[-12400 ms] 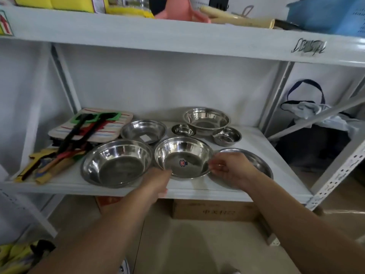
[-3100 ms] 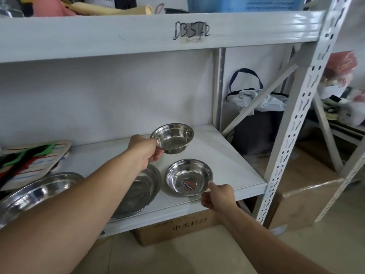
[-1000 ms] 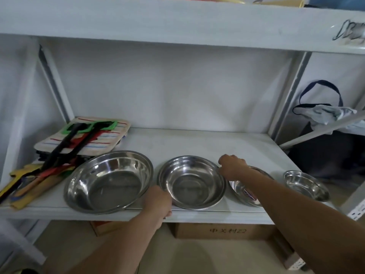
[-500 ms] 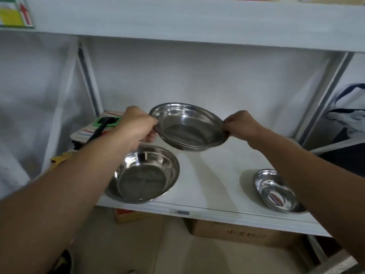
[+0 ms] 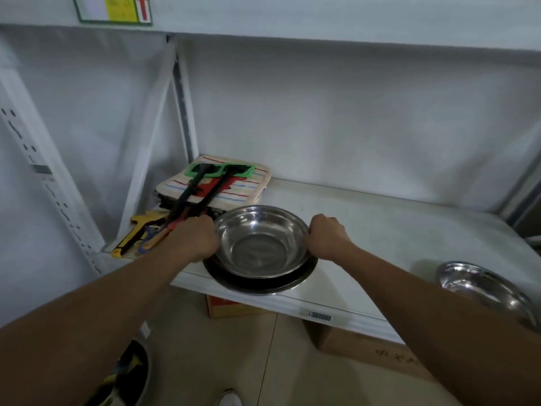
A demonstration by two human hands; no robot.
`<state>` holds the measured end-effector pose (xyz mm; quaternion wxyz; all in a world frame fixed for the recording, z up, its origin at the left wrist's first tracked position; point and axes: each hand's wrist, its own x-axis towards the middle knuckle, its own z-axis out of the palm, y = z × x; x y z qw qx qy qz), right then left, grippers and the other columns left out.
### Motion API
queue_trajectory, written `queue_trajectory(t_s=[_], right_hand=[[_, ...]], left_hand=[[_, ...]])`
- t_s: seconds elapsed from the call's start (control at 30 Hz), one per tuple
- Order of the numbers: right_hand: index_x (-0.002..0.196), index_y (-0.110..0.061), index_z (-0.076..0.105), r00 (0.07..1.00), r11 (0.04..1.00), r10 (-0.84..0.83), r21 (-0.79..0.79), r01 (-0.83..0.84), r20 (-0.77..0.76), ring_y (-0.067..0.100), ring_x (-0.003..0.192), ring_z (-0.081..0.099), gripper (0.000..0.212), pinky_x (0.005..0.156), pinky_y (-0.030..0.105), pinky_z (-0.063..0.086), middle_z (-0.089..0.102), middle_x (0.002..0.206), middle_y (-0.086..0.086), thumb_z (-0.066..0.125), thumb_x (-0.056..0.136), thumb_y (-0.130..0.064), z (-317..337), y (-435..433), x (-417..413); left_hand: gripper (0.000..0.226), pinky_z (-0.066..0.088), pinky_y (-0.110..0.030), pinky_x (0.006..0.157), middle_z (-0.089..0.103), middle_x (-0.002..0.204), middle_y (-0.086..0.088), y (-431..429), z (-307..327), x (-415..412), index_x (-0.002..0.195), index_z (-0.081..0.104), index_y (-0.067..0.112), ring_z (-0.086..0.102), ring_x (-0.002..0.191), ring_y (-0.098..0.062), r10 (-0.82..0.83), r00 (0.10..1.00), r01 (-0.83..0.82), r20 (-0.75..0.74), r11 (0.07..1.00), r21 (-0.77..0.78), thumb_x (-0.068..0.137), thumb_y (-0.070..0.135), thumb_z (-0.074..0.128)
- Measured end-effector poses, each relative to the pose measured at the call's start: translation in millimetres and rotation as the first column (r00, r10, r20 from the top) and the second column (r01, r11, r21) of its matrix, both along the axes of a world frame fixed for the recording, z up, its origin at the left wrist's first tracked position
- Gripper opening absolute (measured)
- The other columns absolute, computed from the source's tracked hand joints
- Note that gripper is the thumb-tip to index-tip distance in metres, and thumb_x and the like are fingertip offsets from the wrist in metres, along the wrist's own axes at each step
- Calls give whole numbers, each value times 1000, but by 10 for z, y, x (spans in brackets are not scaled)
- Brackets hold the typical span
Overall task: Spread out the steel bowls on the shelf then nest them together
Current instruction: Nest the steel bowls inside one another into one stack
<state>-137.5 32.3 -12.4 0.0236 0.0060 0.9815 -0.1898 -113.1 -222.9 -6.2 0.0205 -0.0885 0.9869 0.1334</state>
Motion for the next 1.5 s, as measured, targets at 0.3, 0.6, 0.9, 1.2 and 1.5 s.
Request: queue_trajectory(t_s=[0.3, 0.6, 0.9, 1.2, 1.5], right_hand=[[124, -6, 62, 994, 915, 111, 389, -105, 6, 34, 114, 68, 29, 80, 36, 48, 71, 122, 14, 59, 95, -9, -127, -130, 75], [103, -9, 51, 996, 997, -70, 41, 72, -62, 36, 102, 67, 15, 77, 38, 47, 64, 104, 12, 54, 95, -22, -198, 10, 102], [85, 3, 62, 971, 898, -135, -389, 204, 197, 27, 50, 65, 13, 65, 39, 61, 65, 67, 18, 50, 86, 2, -263, 236, 37], [85, 6, 68, 930, 880, -335, -302, 366, 151, 28, 47, 62, 18, 53, 30, 54, 63, 64, 20, 51, 81, 1, -3, 1468, 147], [78, 5, 66, 900, 875, -404, -219, 432, 162, 23, 35, 62, 20, 48, 26, 56, 71, 60, 27, 49, 88, 2, -101, 2193, 276]], left_hand=[[22, 46, -29, 66, 73, 101, 0, 119, -195, 53, 102, 70, 17, 62, 79, -18, -154, 987, 162, 53, 904, -395, 98, 29, 52], [24, 48, -33, 68, 66, 94, -7, -50, -189, 16, 102, 61, 6, 69, 90, -27, 57, 993, -62, -106, 997, -46, 96, 28, 54], [22, 54, -30, 45, 74, 80, -20, -26, -232, -83, 99, 70, -7, 71, 66, -29, 275, 941, -333, 196, 668, 665, 103, 5, 52], [12, 66, -44, 63, 76, 83, -23, 1164, -86, -436, 93, 69, -5, 76, 69, -34, 122, 989, -149, 88, 703, 695, 95, -1, 58], [16, 54, -29, 40, 72, 87, -24, 1959, -234, -513, 98, 67, -9, 73, 69, -36, 10, 992, -86, 122, 764, 639, 88, -7, 55]])
